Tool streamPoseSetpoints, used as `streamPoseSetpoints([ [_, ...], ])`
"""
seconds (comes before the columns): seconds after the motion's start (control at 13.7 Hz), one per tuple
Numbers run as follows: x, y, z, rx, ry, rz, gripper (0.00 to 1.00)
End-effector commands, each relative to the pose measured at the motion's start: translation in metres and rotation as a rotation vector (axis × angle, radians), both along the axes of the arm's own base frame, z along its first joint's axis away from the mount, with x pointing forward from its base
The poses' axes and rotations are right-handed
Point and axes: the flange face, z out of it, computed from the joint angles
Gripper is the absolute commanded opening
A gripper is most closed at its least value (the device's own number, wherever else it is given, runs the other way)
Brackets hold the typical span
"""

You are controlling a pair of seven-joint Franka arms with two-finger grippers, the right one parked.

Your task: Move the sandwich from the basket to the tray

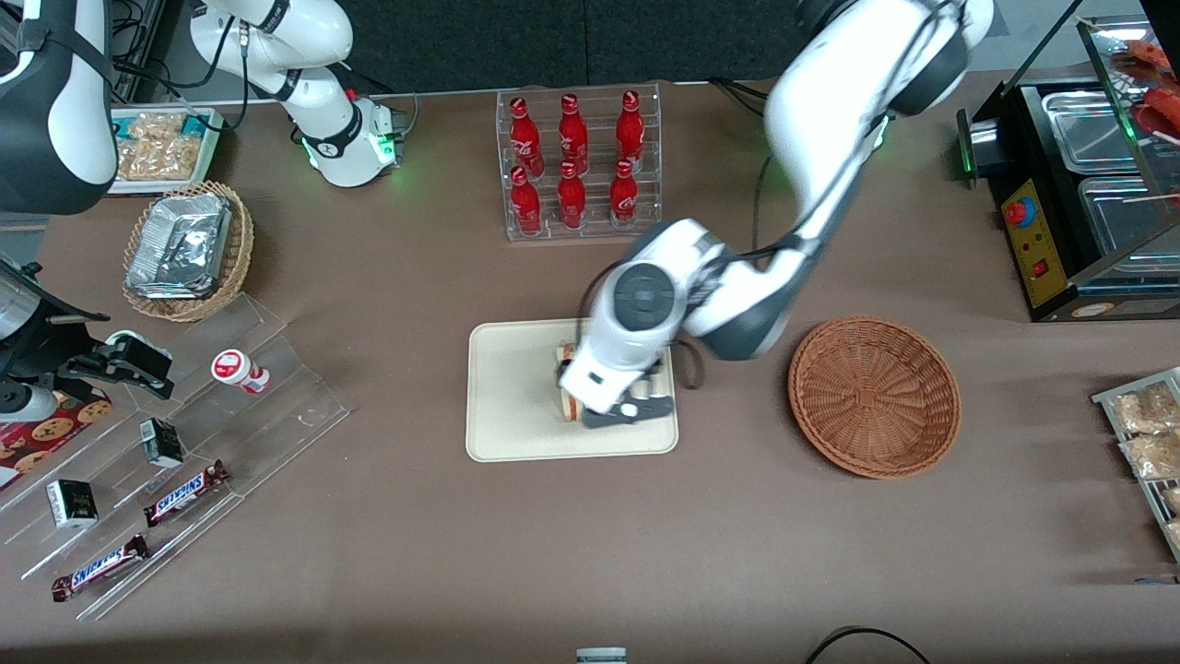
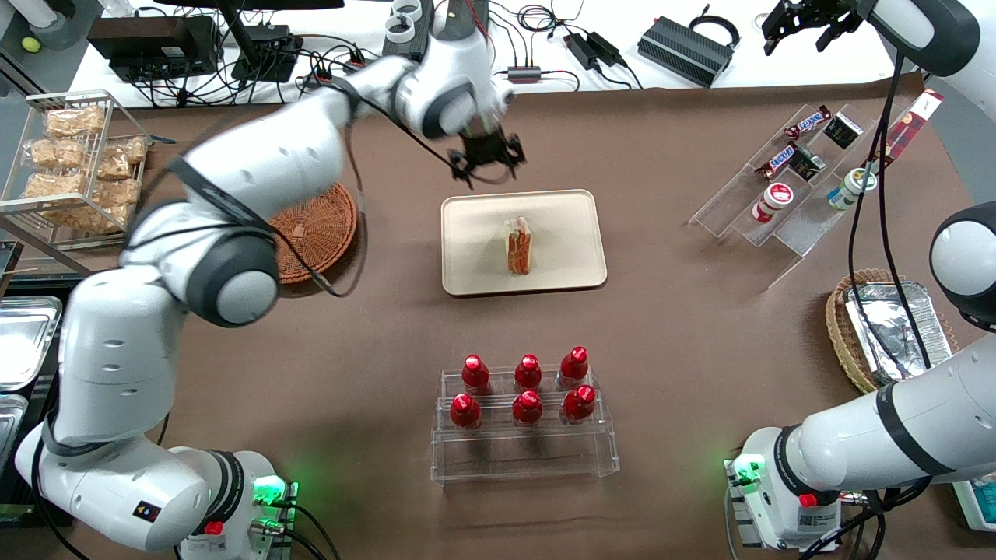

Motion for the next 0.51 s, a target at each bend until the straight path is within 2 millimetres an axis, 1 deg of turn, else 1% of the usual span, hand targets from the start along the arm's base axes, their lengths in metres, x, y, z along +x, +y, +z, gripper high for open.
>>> streamPoseSetpoints([
  [0.0,-0.025,0.06,0.038,0.021,0.024,-0.079,0.99],
  [0.07,-0.031,0.091,0.043,0.041,0.019,-0.094,0.99],
  [0.15,-0.028,0.129,0.044,0.051,0.019,-0.075,0.99],
  [0.22,-0.032,0.158,0.048,0.061,0.015,-0.078,0.99],
  [0.29,-0.04,0.183,0.052,0.074,0.002,-0.099,0.99],
  [0.44,-0.05,0.235,0.05,0.094,-0.024,-0.12,0.99],
])
